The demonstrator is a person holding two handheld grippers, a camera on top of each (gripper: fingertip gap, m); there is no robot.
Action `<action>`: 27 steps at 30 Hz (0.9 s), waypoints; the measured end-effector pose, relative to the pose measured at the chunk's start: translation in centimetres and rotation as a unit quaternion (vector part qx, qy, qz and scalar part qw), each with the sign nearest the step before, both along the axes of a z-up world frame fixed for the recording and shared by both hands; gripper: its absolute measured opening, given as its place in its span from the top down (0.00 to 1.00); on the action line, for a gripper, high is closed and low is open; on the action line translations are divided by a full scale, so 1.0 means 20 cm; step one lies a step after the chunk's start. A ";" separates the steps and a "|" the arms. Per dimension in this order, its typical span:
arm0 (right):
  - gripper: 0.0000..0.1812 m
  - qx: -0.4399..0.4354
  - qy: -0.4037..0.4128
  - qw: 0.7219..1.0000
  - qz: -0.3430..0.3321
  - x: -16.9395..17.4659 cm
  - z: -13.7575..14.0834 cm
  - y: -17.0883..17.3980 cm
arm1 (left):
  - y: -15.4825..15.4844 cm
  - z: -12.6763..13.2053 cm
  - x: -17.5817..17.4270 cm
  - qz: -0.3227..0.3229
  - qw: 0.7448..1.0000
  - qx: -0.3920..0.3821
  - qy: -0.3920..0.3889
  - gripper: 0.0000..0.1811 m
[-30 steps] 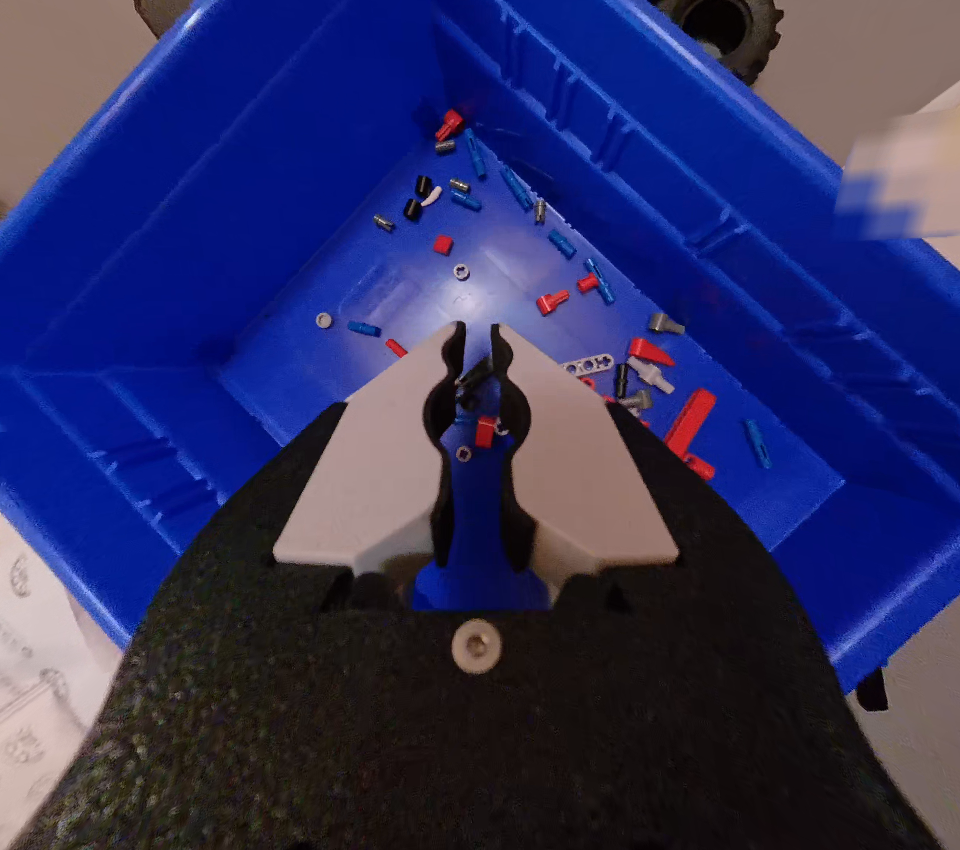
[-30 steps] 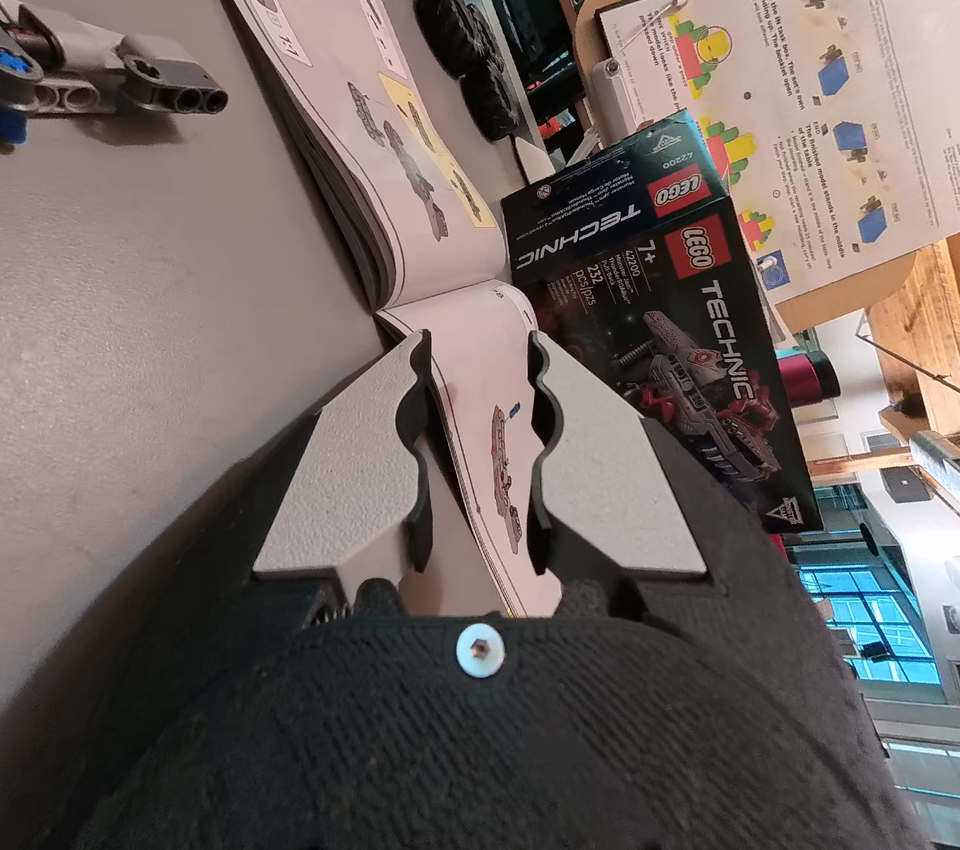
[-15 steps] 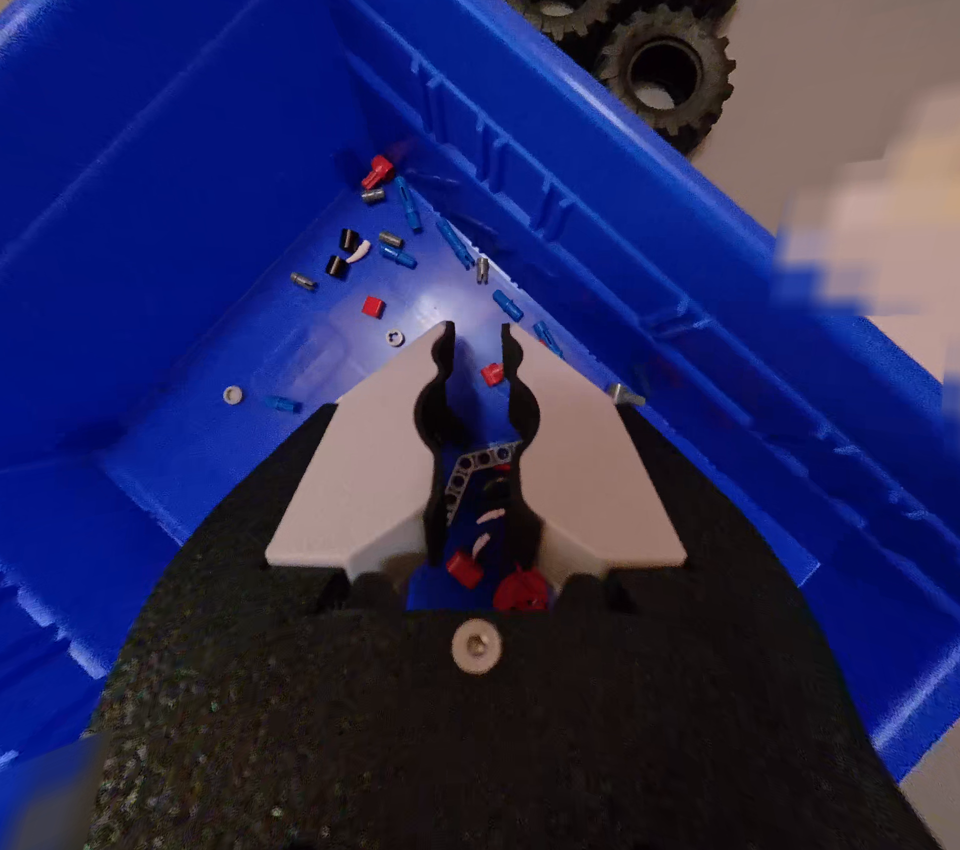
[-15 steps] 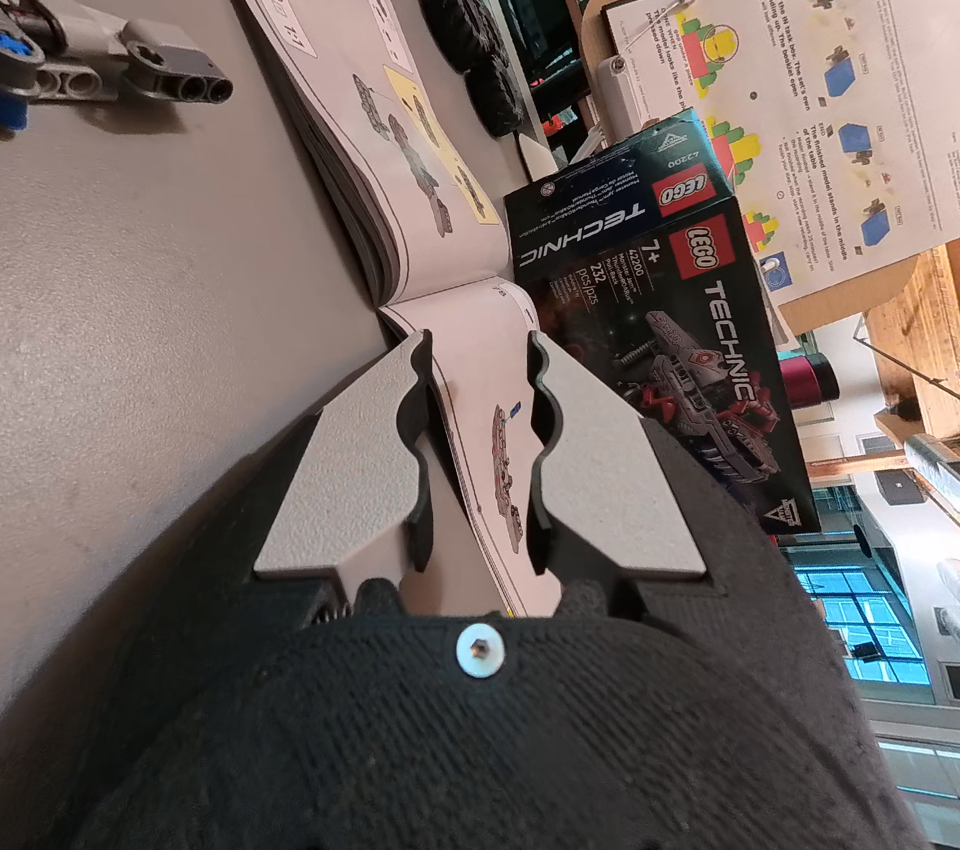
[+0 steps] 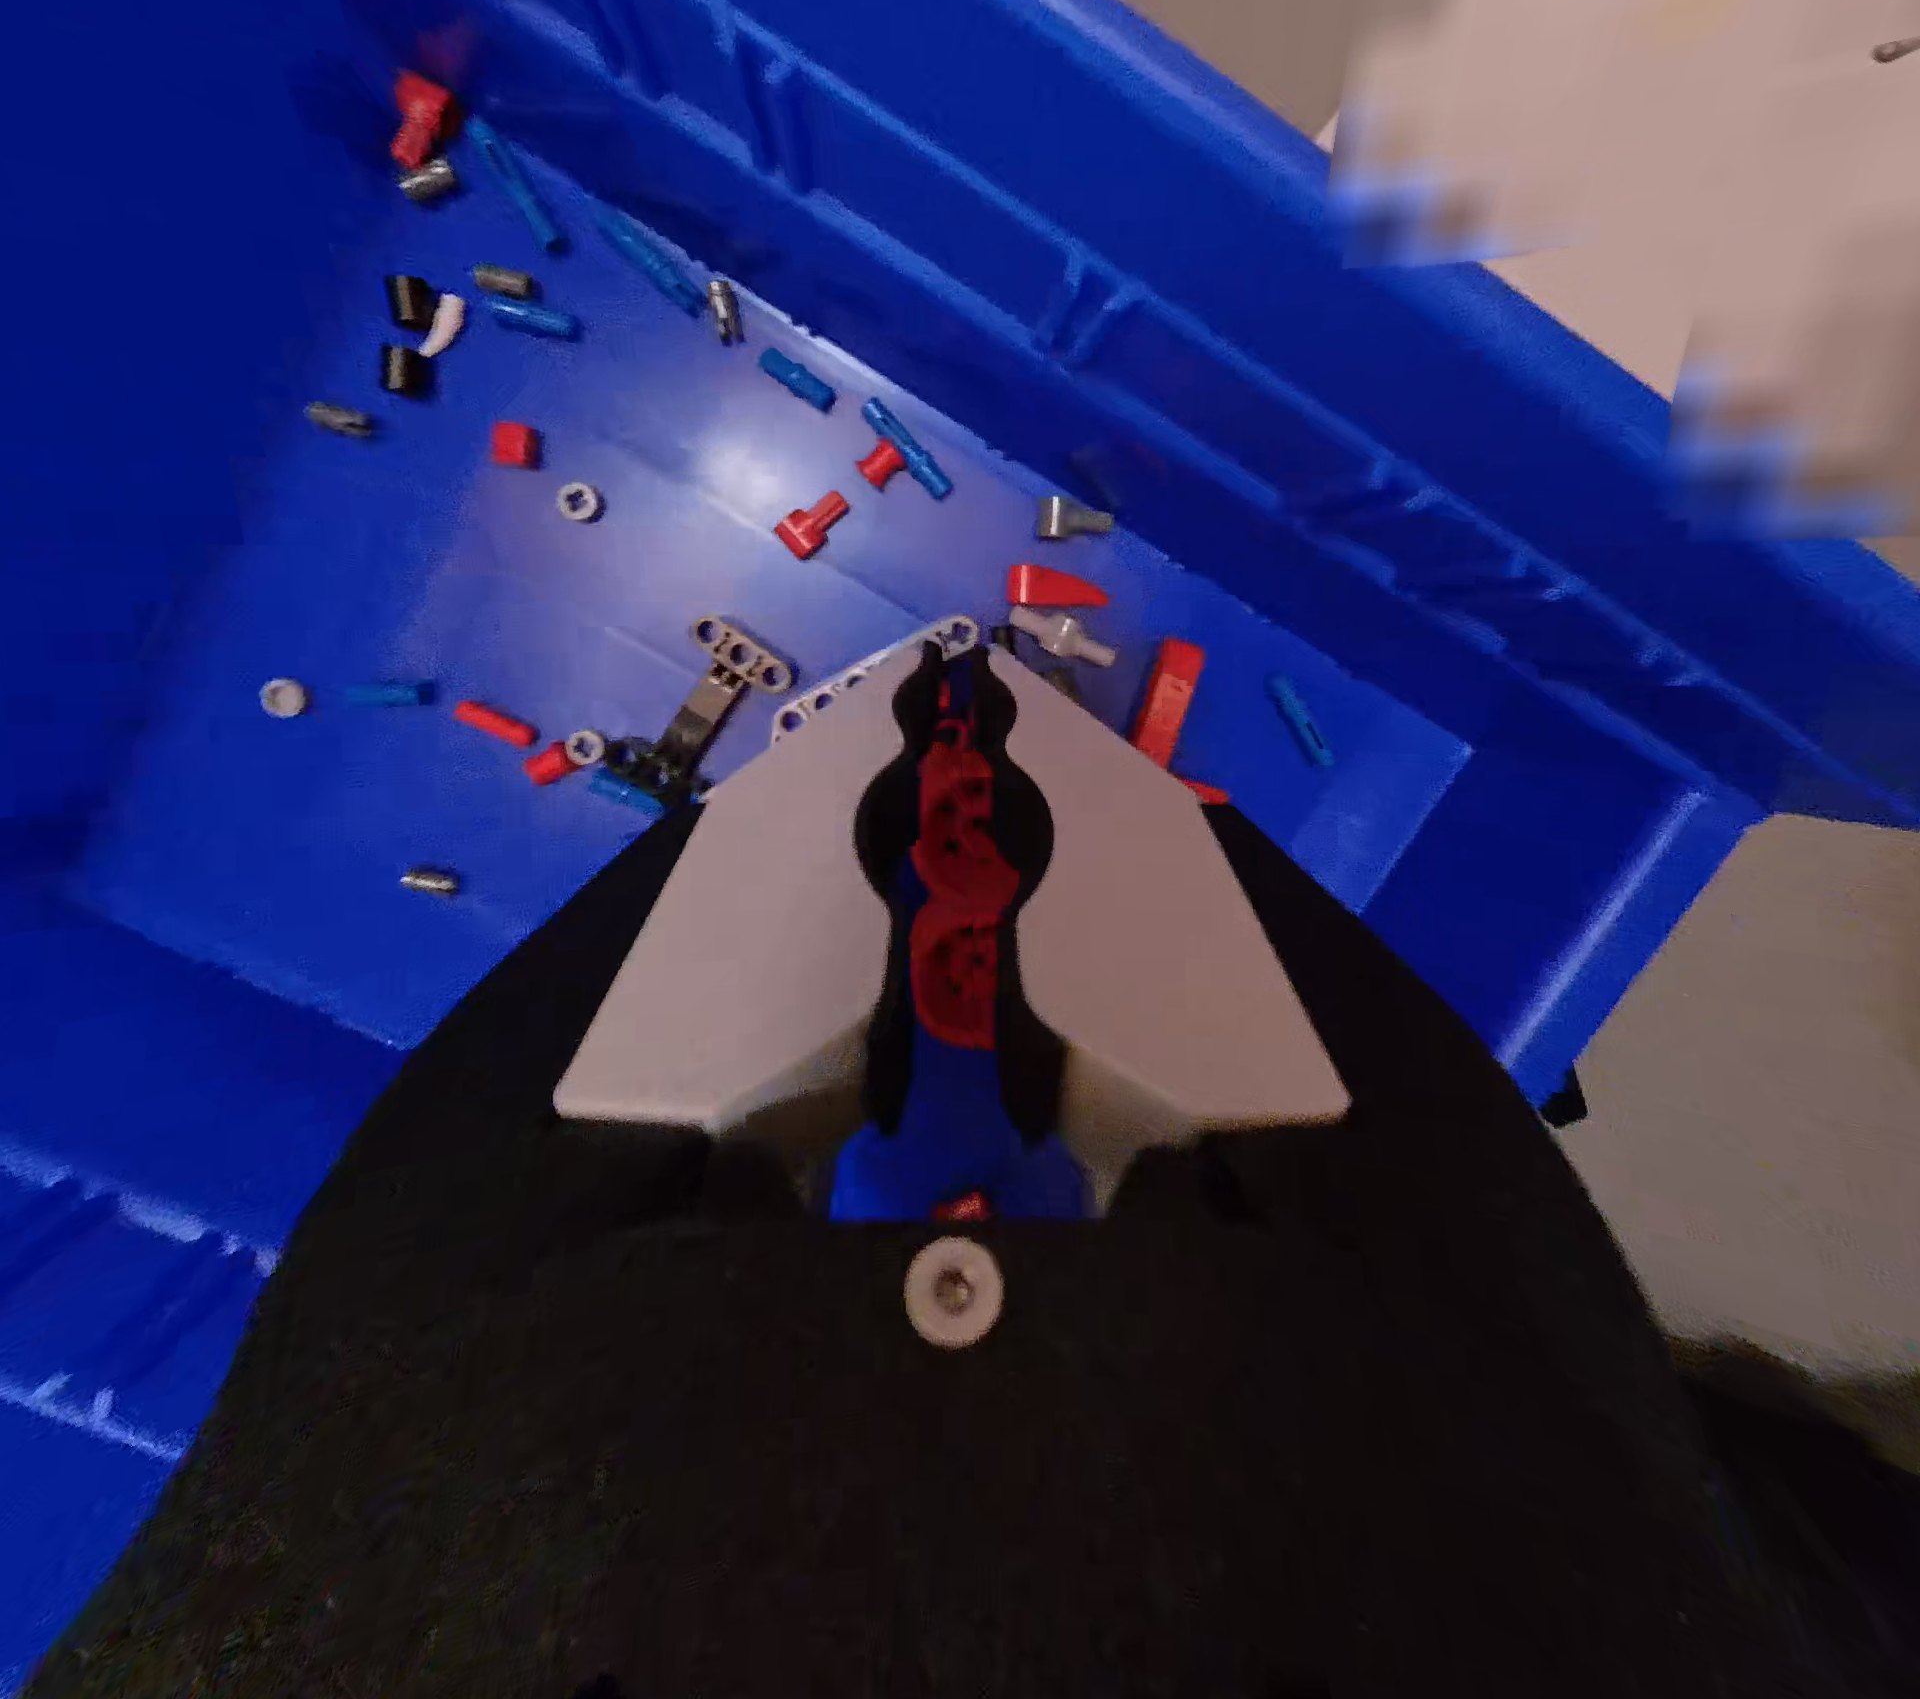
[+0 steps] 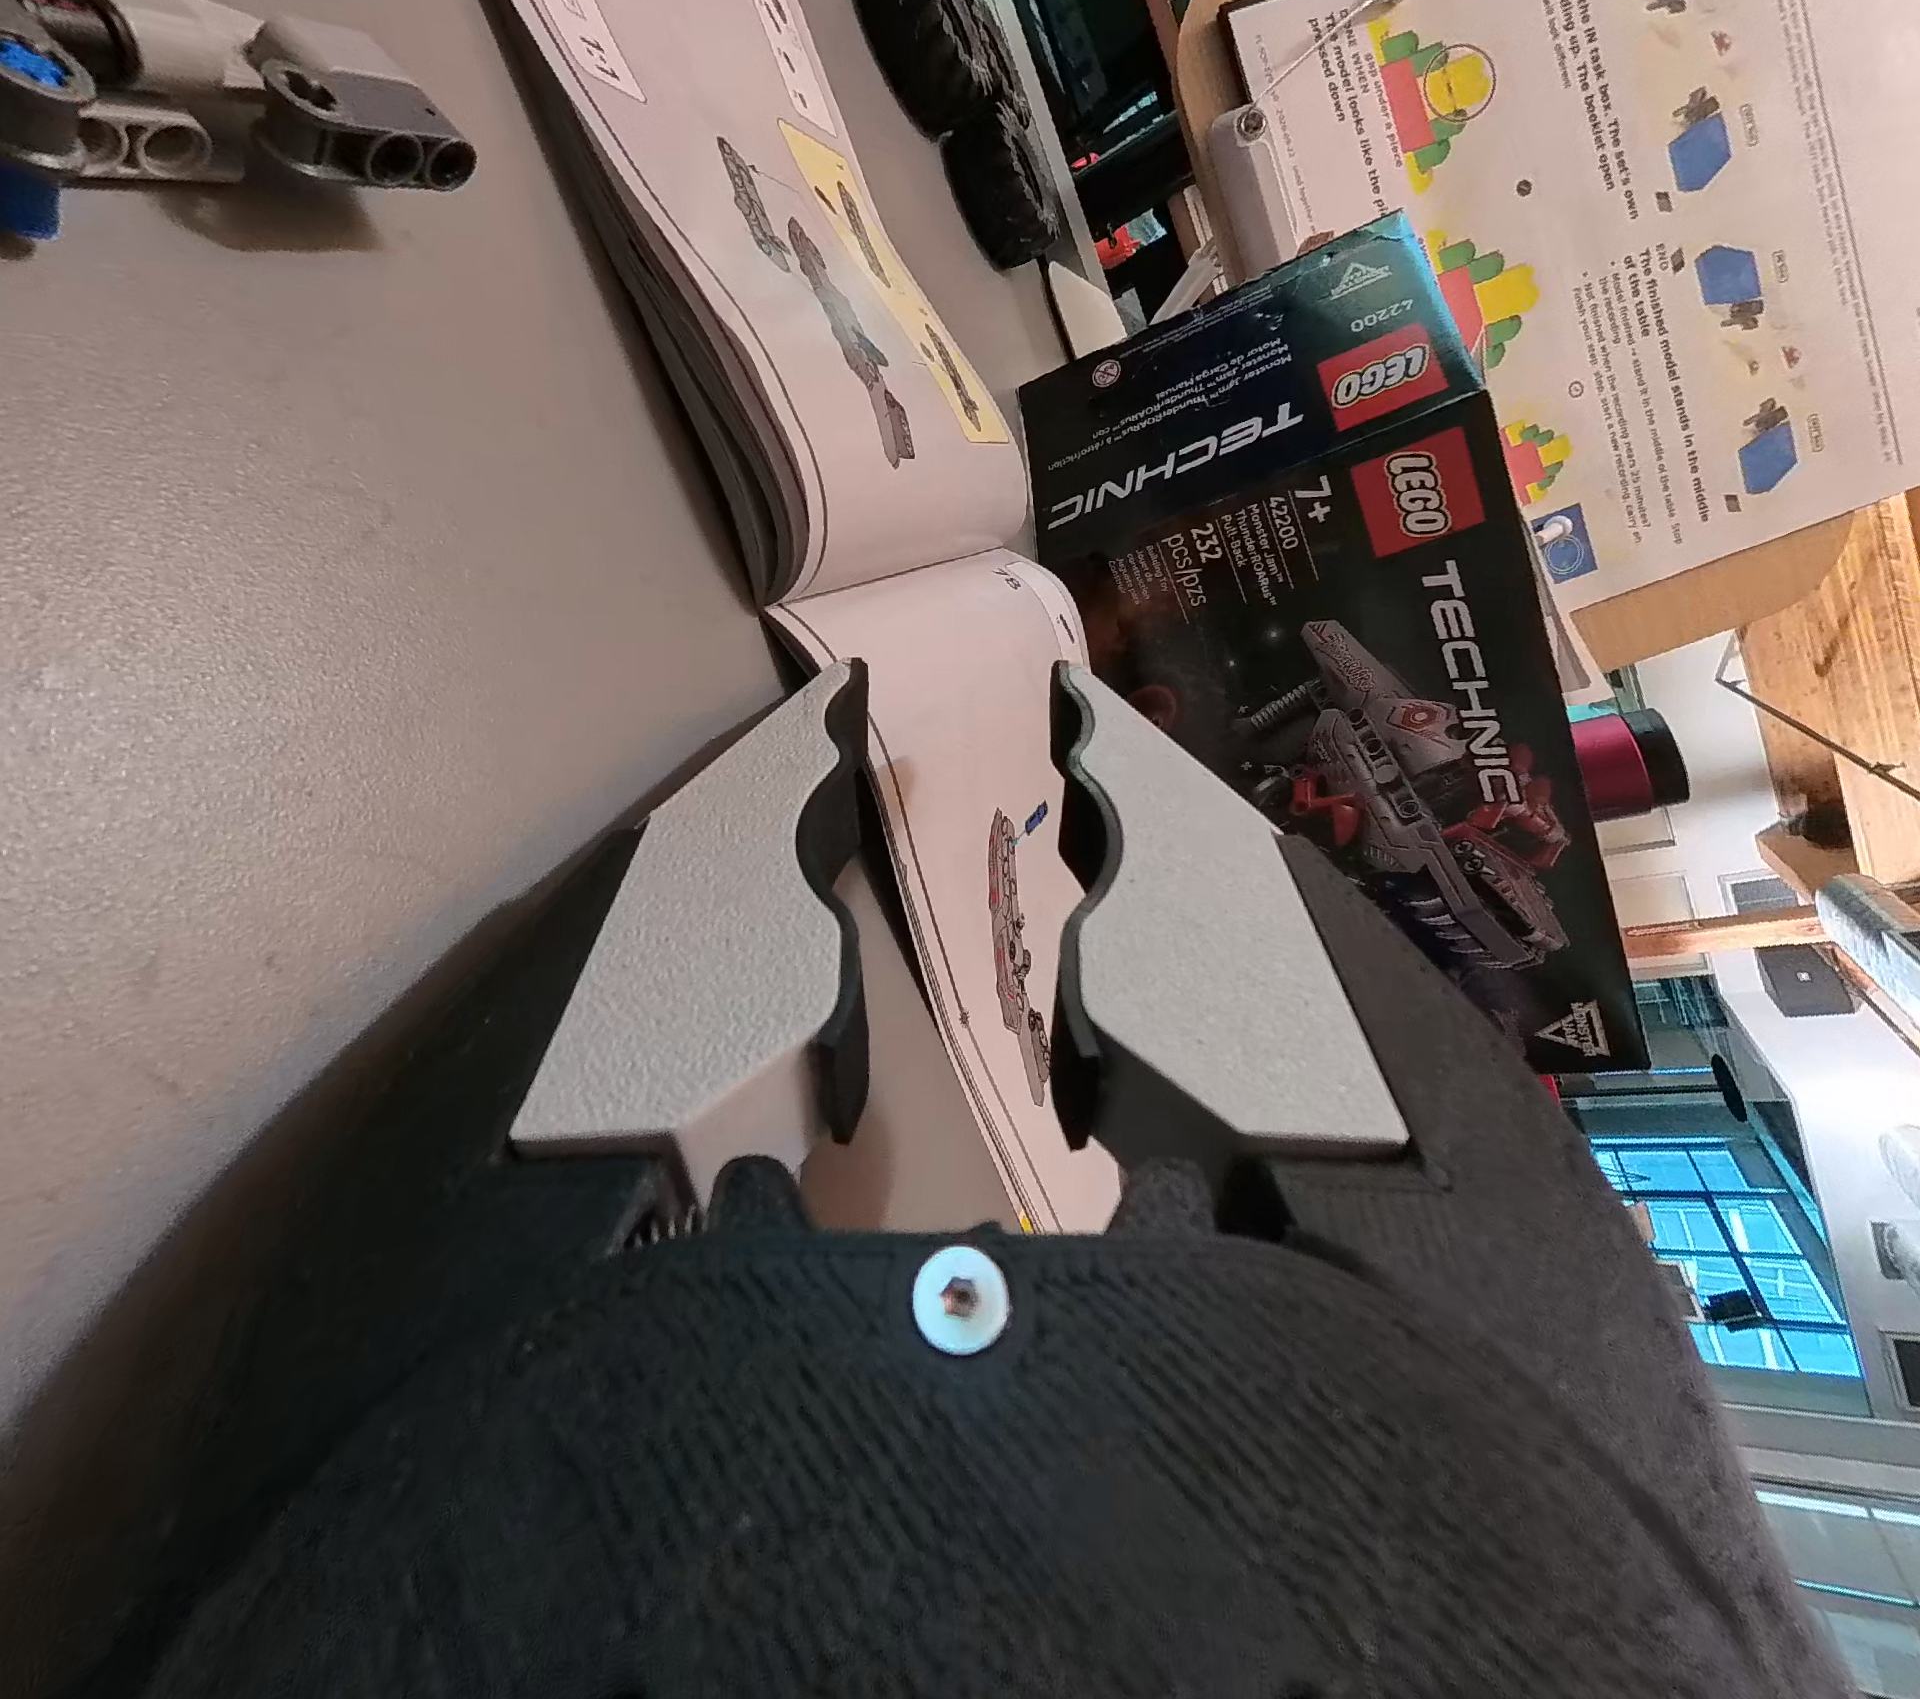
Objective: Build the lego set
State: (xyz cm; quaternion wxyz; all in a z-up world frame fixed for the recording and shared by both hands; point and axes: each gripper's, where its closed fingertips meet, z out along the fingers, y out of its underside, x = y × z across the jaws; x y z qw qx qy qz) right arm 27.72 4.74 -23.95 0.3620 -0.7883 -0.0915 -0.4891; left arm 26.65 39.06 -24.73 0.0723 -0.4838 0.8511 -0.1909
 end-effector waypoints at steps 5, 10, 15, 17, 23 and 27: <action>0.82 0.000 0.000 1.000 0.000 0.00 0.00 0.00 | -0.03 -0.06 -0.03 -0.026 0.999 0.021 0.027 0.97; 0.82 -0.001 0.000 1.000 0.001 0.00 0.00 0.00 | -0.04 -0.08 -0.03 -0.031 0.998 0.031 0.035 0.97; 0.82 -0.001 0.000 1.000 0.001 0.00 0.00 0.00 | -0.05 -0.08 -0.03 -0.034 0.998 0.034 0.033 0.96; 0.82 -0.001 0.000 1.000 0.001 0.00 0.00 0.00 | -0.05 -0.09 -0.04 -0.036 0.998 0.039 0.038 0.95; 0.82 0.001 0.002 1.000 0.002 0.00 -0.01 0.01 | -0.03 -0.10 -0.05 -0.034 0.996 0.063 0.050 0.94; 0.82 0.000 0.003 1.000 0.002 0.00 -0.01 0.01 | -0.03 -0.12 -0.04 -0.032 0.996 0.071 0.052 0.94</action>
